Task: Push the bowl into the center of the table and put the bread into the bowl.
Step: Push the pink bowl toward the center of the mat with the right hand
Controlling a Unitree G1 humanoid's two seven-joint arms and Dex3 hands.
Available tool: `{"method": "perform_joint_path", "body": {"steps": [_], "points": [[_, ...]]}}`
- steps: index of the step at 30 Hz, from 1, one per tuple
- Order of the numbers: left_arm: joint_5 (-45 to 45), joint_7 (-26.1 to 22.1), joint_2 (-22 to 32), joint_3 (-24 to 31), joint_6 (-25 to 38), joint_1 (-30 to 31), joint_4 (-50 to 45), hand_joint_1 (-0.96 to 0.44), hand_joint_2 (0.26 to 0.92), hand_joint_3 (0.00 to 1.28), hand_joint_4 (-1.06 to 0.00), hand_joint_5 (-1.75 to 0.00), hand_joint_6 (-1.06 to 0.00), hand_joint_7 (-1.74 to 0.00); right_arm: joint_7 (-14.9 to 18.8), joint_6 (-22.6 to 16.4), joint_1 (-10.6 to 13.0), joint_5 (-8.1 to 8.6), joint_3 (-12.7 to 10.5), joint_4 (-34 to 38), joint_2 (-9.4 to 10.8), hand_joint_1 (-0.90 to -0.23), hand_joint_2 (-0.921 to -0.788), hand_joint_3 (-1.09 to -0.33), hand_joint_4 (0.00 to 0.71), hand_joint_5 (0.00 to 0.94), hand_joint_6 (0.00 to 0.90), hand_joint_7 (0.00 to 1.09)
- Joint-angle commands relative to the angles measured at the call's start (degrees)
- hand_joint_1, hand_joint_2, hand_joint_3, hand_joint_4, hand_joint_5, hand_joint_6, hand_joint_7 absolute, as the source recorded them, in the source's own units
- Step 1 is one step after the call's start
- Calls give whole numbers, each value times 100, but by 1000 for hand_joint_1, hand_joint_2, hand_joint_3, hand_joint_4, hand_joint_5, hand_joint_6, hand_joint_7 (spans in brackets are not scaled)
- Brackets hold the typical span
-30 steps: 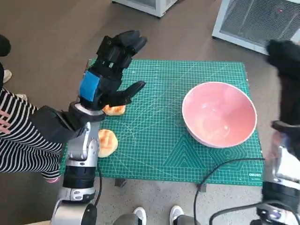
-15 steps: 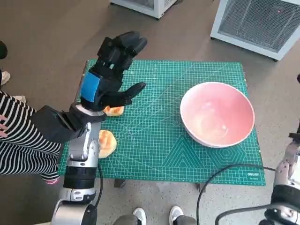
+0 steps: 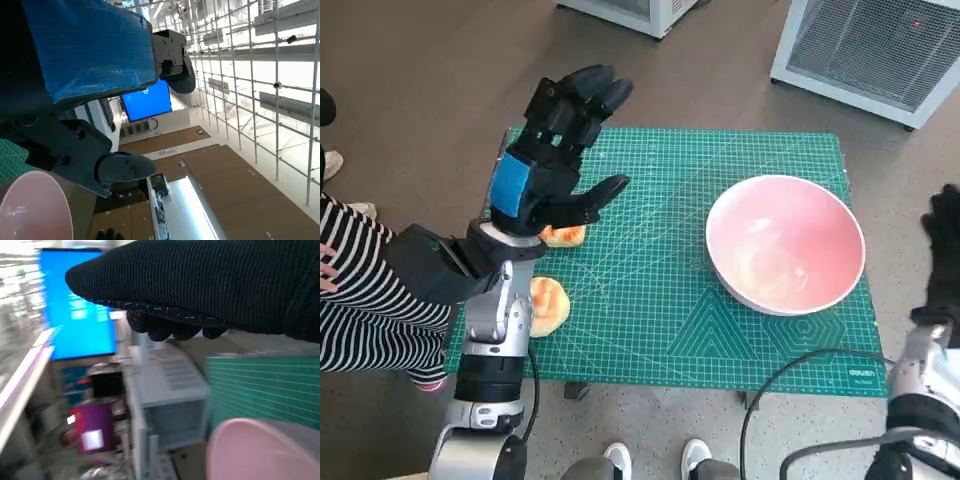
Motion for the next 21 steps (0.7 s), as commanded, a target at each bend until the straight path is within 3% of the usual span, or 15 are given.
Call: {"method": "perform_joint_path", "body": {"steps": [1, 9, 21], "points": [[-26, -10, 98, 39, 66, 37, -98, -180, 781, 403, -28, -486, 1, -780, -78, 255, -14, 31, -5, 335, 234, -614, -921, -904, 57, 6, 2, 374], [-16, -2, 166, 25, 121, 104, -176, -184, 817, 328, -47, -411, 1, -762, -274, 455, -163, -180, 217, 515, 688, -624, -921, -900, 62, 5, 13, 360], [15, 23, 268, 55, 140, 197, -248, -192, 865, 227, -113, -266, 1, -754, -160, 593, -455, -512, 659, 553, 1056, -634, -921, -884, 80, 10, 27, 343]]}}
